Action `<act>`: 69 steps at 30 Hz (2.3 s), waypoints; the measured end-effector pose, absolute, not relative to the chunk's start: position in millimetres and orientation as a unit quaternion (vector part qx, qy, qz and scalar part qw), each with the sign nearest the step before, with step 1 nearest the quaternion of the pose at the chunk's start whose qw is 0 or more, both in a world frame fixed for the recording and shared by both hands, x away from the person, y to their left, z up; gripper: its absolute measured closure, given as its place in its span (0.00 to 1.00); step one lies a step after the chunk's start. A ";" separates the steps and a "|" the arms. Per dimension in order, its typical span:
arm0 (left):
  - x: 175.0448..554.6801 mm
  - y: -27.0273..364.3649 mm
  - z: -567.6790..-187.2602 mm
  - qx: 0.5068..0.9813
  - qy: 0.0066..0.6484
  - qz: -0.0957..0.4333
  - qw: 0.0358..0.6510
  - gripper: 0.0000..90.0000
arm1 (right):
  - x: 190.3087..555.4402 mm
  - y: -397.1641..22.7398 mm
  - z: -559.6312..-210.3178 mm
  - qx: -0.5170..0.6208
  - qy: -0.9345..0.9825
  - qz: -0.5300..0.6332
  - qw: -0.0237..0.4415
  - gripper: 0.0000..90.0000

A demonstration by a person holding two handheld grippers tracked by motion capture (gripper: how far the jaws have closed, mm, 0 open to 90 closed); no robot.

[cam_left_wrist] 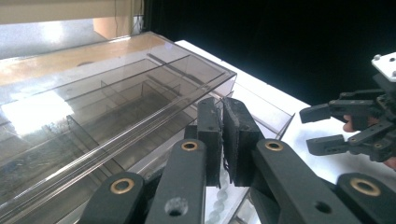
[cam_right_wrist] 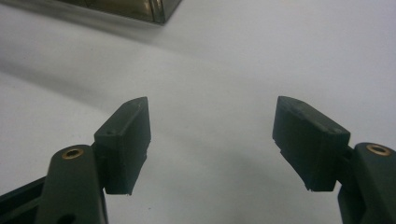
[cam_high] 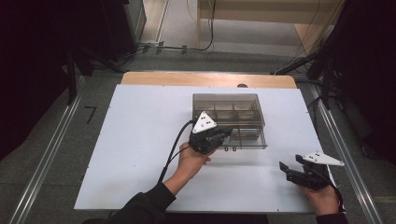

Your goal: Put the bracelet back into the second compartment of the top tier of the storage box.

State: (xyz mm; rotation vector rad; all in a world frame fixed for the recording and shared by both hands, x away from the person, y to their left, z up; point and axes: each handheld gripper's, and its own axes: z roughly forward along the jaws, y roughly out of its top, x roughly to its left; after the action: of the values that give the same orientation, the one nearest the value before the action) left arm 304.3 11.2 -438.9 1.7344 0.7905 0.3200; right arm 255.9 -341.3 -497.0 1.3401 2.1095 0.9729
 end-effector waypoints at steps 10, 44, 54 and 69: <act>309.8 3.0 -442.8 0.740 0.338 0.128 0.567 0.96 | 255.7 -341.6 -496.9 0.488 0.766 0.352 0.227 0.29; 314.3 -1.4 -438.2 0.742 0.360 0.114 0.554 0.48 | 255.6 -341.2 -496.7 0.487 0.766 0.353 0.227 0.29; 308.9 5.4 -434.0 0.747 0.376 0.138 0.531 0.28 | 255.2 -340.7 -496.5 0.488 0.765 0.353 0.228 0.29; 293.5 23.1 -430.5 0.742 0.399 0.182 0.507 0.11 | 255.2 -340.9 -496.9 0.488 0.766 0.351 0.228 0.29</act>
State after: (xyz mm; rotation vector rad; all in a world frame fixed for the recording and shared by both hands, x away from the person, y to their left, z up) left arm 293.5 23.1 -430.5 1.7896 0.9625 0.4377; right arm 255.2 -340.9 -496.9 1.3432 2.1090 0.9673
